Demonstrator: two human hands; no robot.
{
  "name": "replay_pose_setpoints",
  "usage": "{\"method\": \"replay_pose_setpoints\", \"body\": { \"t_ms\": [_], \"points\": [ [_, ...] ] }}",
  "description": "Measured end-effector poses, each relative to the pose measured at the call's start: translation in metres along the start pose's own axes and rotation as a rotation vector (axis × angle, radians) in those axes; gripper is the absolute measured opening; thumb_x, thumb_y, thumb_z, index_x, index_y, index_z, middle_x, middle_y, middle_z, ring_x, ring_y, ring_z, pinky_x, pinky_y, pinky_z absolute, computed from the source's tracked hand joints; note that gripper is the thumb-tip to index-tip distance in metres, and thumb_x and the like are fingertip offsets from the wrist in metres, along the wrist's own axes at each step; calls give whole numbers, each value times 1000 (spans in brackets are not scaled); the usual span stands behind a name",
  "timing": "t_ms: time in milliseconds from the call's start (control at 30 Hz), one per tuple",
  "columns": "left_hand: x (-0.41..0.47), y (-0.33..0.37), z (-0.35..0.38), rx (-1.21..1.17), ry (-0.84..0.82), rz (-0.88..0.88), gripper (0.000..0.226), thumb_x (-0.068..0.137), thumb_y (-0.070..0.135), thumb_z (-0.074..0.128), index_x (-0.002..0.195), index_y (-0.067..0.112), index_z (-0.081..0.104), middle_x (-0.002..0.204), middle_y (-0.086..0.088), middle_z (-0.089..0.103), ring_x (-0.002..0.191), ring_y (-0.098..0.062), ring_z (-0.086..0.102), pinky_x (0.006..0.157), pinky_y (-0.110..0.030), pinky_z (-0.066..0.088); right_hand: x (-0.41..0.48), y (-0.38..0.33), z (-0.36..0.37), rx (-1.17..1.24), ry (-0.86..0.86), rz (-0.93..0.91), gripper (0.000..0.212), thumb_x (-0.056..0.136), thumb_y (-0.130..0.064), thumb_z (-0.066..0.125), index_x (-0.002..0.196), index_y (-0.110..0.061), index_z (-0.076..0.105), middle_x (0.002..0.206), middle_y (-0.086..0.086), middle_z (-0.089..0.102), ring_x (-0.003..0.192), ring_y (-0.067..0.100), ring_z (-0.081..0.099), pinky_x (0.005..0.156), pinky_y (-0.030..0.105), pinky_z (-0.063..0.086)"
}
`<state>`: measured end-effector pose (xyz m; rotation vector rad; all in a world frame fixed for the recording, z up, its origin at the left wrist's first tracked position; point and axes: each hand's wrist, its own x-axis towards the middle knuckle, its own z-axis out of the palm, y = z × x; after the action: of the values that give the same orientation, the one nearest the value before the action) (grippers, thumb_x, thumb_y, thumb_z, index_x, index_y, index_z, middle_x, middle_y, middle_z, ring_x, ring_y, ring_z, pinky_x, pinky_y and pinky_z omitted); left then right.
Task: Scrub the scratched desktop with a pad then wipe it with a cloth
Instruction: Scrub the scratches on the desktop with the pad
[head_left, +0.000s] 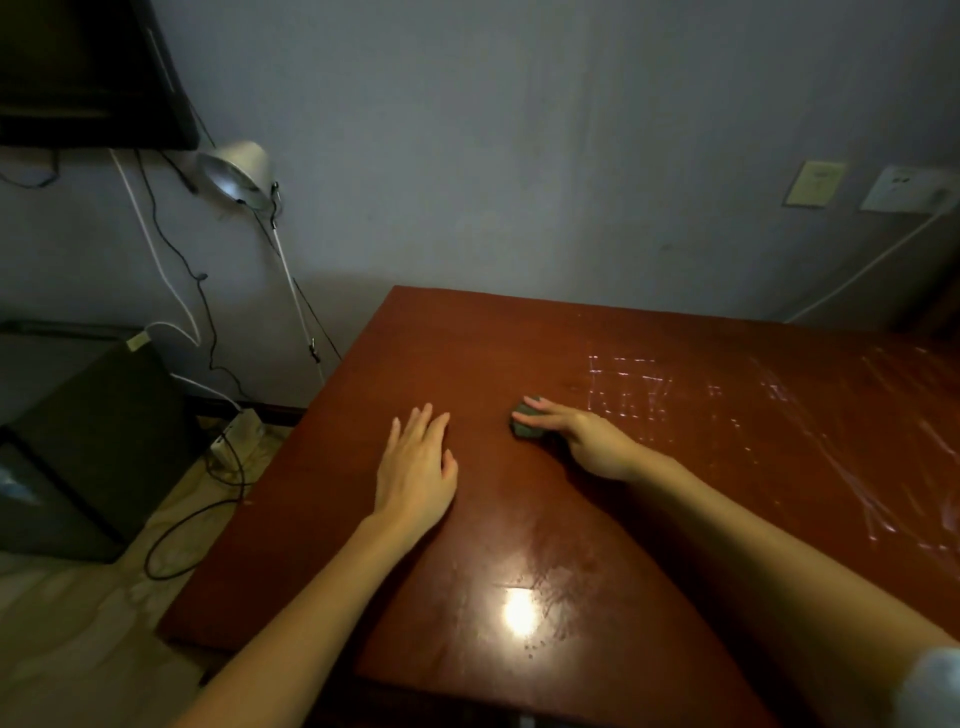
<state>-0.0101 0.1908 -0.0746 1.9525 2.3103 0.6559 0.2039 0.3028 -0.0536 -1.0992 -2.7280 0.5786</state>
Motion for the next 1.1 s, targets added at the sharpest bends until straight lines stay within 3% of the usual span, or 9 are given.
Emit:
{"method": "replay_pose_setpoints", "body": {
  "t_ms": [167, 300, 500, 633, 833, 933, 1100],
  "points": [
    [12, -6, 6, -12, -19, -26, 52, 101, 25, 36, 150, 16, 26, 160, -4, 15, 147, -15, 8, 118, -28, 1, 27, -18, 18, 9, 21, -78, 79, 82, 16, 31, 144, -31, 38, 157, -5, 21, 145, 10, 14, 117, 26, 15],
    [23, -7, 9, -24, -30, -20, 51, 101, 25, 35, 151, 15, 25, 160, -4, 14, 148, -15, 7, 118, -28, 1, 0, 2, 15, 41, -18, -143, 86, 79, 21, 31, 142, -36, 38, 155, -13, 20, 142, 0, 12, 115, 18, 9],
    [36, -3, 15, -45, -35, -8, 51, 102, 26, 32, 151, 15, 25, 160, -5, 13, 148, -15, 7, 118, -27, 2, 24, 50, -19, -33, 4, 29, 90, 77, 24, 30, 143, -37, 37, 157, -10, 19, 145, 9, 13, 119, 31, 13],
    [38, -3, 18, -23, -32, -1, 51, 102, 26, 32, 151, 15, 25, 160, -6, 13, 148, -16, 7, 118, -28, 0, 69, 34, -17, -45, -7, 28, 87, 77, 21, 29, 145, -33, 34, 158, -5, 17, 146, 15, 13, 118, 39, 20],
    [55, -2, 20, -18, -47, 11, 52, 101, 23, 34, 151, 14, 24, 160, -7, 13, 148, -17, 8, 118, -29, 2, 49, 7, 15, -2, -30, -183, 87, 77, 20, 30, 143, -37, 36, 156, -11, 20, 145, 5, 12, 117, 30, 13],
    [75, 1, 22, -22, -58, 23, 53, 100, 23, 36, 151, 13, 23, 160, -7, 13, 148, -18, 8, 119, -29, 3, 32, 26, 4, 18, -19, -145, 89, 76, 22, 30, 143, -36, 37, 156, -12, 21, 143, 1, 13, 116, 19, 10],
    [106, 5, 31, -6, -103, 19, 53, 101, 27, 32, 151, 13, 22, 160, -7, 13, 148, -18, 7, 120, -31, 2, 77, 57, -26, -32, 7, 32, 88, 76, 23, 28, 144, -33, 35, 157, -6, 19, 145, 11, 14, 120, 36, 14]
  ]
}}
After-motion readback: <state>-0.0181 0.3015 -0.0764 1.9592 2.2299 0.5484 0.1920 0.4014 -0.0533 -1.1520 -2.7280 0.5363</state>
